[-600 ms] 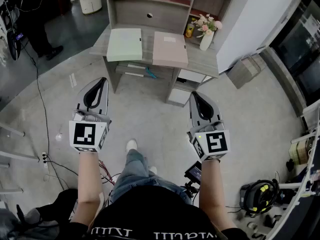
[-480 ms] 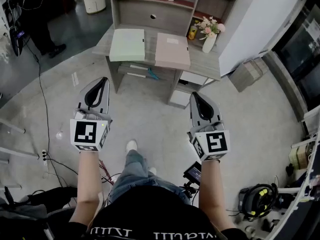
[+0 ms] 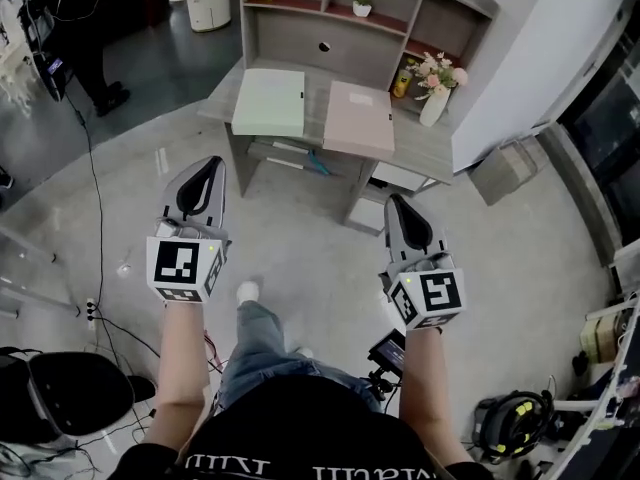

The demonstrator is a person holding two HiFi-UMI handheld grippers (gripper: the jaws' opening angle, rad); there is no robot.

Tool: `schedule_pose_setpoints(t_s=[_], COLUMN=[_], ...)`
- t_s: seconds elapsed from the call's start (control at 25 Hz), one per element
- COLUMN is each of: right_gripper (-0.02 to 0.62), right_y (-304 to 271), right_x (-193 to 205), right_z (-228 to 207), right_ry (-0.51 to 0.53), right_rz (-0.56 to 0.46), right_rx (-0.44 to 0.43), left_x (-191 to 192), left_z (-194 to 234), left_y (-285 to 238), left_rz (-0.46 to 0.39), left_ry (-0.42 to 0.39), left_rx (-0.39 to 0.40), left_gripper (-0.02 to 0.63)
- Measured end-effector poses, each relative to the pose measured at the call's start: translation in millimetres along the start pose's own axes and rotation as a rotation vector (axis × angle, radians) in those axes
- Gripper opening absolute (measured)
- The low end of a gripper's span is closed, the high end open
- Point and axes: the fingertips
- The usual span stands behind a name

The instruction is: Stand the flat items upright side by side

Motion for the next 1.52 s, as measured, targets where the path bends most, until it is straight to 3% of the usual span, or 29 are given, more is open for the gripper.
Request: schedule_pose_setpoints(t_s=[0.12,0.16,0.2,0.4,0.6,0.8,1.16,1.52], right_gripper=[0.041,0.15,0.218,0.348,0.359,0.359,0.38,0.379], right_y=[-24.2,-34.7,-46.4,-115.5,-192.5,-270.5,-403.6,-448.3], right_x=[5.6,8.3,11.2,25.3,41.0,48.6,79.7,116.9], right_z=[-7.7,-9.8,-11.4,-6.9,-2.0,-6.8,4.4,-3.6], right_ry=[-0.024,-0.035,-0.046,-0.11,-0.219,-0.213,-0.24,-0.237], right_rz=[0.013,0.02,0.027,0.065,0.169,0.182,0.292,0.401], right_rx=[-0.005,-0.007,-0.008,-0.027,-0.038,-0.002,0.041,0.105], left_x=[8.6,14.3,20.8,49.8,70.4,96.4,153.6,194.5], left_z=[9.9,14.2,19.6,62.4,113.7,171.4,272.4,296.0], left_y=[-16.0,-22.1,-28.7,-68.2,-122.8,-179.0,-255.0,-291.3], left_rz=[0.002,0.008,0.015,0.041,0.042,0.052,0.093,0.137], left_ry=[0.001,0.003,0.008,0.039,0.039,0.04,0.076,0.113], left_rx=[0.0,0.002,0.003,-0.006,0.005,0.014,0.022,0.067], left_gripper=[0.014,0.014,0.014,0.014,0.014,0.014,0.014,0.014])
Point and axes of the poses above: the fingertips, and each gripper's own axes: y backward along the fingers, z to its left, x out of its underside, and after that the axes turned 2 degrees about -y, right-handed
